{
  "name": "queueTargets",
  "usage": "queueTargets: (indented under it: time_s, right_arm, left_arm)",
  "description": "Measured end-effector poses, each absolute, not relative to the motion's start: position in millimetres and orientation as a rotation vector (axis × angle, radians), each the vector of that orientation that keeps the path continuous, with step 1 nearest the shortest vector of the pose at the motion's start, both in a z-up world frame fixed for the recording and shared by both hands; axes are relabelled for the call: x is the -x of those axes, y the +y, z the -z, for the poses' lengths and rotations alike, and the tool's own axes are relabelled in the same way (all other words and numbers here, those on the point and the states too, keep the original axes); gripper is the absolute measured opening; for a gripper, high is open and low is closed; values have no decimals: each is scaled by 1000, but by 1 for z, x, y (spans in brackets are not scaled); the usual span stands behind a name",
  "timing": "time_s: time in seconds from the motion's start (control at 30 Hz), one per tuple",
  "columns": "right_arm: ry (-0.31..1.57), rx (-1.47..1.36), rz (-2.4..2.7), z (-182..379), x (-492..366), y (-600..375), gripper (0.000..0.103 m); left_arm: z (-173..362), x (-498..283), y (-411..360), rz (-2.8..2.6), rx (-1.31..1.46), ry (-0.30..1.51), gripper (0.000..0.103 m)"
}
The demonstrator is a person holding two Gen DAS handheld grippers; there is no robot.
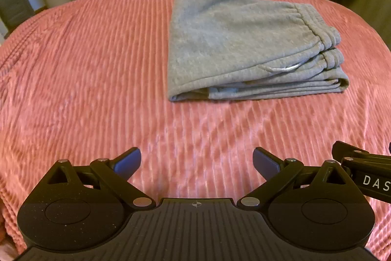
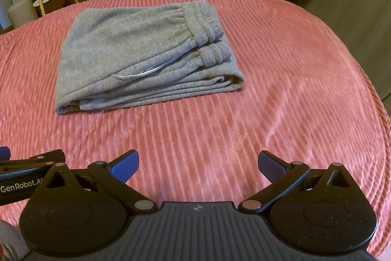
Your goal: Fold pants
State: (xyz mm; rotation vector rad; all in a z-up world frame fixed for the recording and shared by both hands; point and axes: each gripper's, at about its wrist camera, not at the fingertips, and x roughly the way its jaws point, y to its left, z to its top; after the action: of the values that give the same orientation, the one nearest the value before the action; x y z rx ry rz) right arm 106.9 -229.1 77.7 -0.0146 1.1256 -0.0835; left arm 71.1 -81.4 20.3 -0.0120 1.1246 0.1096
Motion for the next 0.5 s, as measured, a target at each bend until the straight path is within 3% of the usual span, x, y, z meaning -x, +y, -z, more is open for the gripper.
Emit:
queueTargets:
  time_s: [0.5]
  right_arm:
    - [1127, 22, 78, -76, -107, -226, 103]
  left_arm:
    - [-18, -72, -81, -103, 10, 1132, 101]
